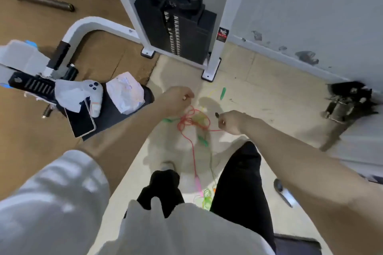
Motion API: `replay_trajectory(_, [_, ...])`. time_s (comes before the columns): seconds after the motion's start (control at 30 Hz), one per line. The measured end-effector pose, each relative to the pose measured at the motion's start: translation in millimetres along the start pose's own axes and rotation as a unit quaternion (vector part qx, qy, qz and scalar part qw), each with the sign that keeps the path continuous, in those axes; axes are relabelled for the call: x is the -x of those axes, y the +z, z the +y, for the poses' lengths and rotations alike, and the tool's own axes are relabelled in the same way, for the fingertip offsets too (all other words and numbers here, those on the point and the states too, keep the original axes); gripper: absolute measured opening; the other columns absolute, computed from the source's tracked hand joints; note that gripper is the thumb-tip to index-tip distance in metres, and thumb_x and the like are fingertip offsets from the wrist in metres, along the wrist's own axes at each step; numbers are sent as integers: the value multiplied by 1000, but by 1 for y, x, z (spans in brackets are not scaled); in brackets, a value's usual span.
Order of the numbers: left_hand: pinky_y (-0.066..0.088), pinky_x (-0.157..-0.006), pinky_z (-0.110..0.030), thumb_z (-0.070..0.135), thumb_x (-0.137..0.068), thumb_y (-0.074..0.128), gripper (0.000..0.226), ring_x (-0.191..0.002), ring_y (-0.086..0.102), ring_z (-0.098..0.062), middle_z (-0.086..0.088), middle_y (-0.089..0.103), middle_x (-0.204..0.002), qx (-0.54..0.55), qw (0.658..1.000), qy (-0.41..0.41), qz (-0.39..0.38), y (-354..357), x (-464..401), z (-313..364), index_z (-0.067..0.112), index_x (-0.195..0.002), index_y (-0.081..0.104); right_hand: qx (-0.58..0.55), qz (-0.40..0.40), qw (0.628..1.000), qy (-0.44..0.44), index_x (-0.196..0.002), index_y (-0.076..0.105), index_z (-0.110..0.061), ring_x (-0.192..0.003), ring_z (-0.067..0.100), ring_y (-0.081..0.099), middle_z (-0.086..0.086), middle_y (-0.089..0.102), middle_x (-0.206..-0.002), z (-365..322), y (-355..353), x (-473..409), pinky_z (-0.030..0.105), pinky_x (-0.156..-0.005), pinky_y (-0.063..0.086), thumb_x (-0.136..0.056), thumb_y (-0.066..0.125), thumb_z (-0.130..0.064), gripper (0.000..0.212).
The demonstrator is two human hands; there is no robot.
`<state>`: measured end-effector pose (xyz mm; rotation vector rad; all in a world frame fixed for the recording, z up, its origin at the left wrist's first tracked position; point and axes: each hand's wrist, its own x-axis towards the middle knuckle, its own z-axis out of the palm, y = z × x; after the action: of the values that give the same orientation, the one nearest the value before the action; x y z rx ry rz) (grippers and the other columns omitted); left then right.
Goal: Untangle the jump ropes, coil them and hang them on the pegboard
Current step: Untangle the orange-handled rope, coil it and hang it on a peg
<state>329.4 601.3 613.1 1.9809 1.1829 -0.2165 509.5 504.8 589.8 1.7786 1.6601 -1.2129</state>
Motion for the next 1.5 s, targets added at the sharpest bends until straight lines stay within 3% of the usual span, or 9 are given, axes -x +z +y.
replay_trajectory(0.13, [38, -90, -26, 12, -94, 46, 27, -108, 55, -27, -11, 62, -118, -17, 997, 38, -61, 23, 23, -2, 6, -116, 61, -144, 45, 988, 43, -108, 59, -3, -105, 30, 55, 13, 62, -112, -30, 57, 43, 32, -86, 42, -96, 37, -17, 28])
replay_trajectory(0.3, [43, -93, -37, 23, -93, 41, 32, -99, 58, -32, -19, 60, -118, -37, 984, 75, -156, 93, 46, -18, 6, -115, 56, -215, 47, 959, 177, -87, 55, -9, -95, 29, 53, 15, 59, -105, -8, 149, 66, 28, -75, 36, -95, 37, -17, 22])
replay_trajectory(0.47, [42, -85, -37, 19, -92, 46, 28, -101, 58, -36, -23, 62, -106, -60, 974, 40, -214, 174, 55, -51, -2, -105, 59, -360, 26, 894, 267, -110, 61, -5, -110, 30, 57, 16, 61, -116, 8, 252, 64, 25, -70, 40, -94, 44, -11, 25])
replay_trajectory(0.57, [39, -84, -33, 12, -93, 48, 20, -101, 57, -33, -20, 62, -105, -123, 957, 39, -259, 240, 65, -71, 0, -103, 60, -383, 62, 877, 282, -84, 56, -4, -103, 36, 56, 22, 61, -109, 13, 329, 66, 29, -71, 36, -94, 39, -13, 22])
replay_trajectory(0.83, [41, -81, -30, 10, -92, 45, 36, -102, 56, -31, -16, 62, -110, -195, 920, 69, -334, 444, 92, -95, 11, -128, 49, -404, -1, 848, 342, -120, 51, -7, -115, 33, 46, 15, 47, -123, 34, 565, 51, 41, -94, 41, -97, 34, -20, 31])
replay_trajectory(1.0, [41, -85, -33, 7, -92, 45, 35, -109, 56, -35, -23, 61, -115, -236, 903, 79, -349, 575, 79, -125, 5, -127, 51, -434, -15, 825, 362, -117, 49, -5, -114, 34, 48, 16, 47, -122, 57, 682, 3, 39, -89, 41, -94, 34, -14, 29])
replay_trajectory(1.17, [35, -95, -31, 8, -94, 41, 42, -121, 49, -30, -15, 53, -132, -327, 847, 182, -378, 670, 46, -158, 13, -135, 47, -542, 81, 743, 384, -130, 45, -8, -117, 34, 48, 17, 47, -131, 91, 744, -77, 39, -92, 43, -94, 37, -12, 38])
replay_trajectory(1.33, [39, -98, -40, 8, -93, 38, 47, -117, 49, -34, -14, 51, -129, -384, 814, 261, -350, 751, -2, -178, 15, -140, 37, -492, 194, 719, 451, -134, 41, -12, -127, 33, 34, 13, 36, -139, 123, 788, -137, 40, -99, 33, -95, 37, -12, 39])
replay_trajectory(1.5, [23, -109, -45, 26, -92, 49, 68, -135, 25, -31, -10, 23, -149, -534, 724, 352, -259, 812, -15, -196, 16, -148, 13, -560, 157, 573, 578, -122, 45, -14, -127, 31, 36, 10, 51, -129, 145, 855, -171, 43, -110, 20, -97, 35, -31, 32])
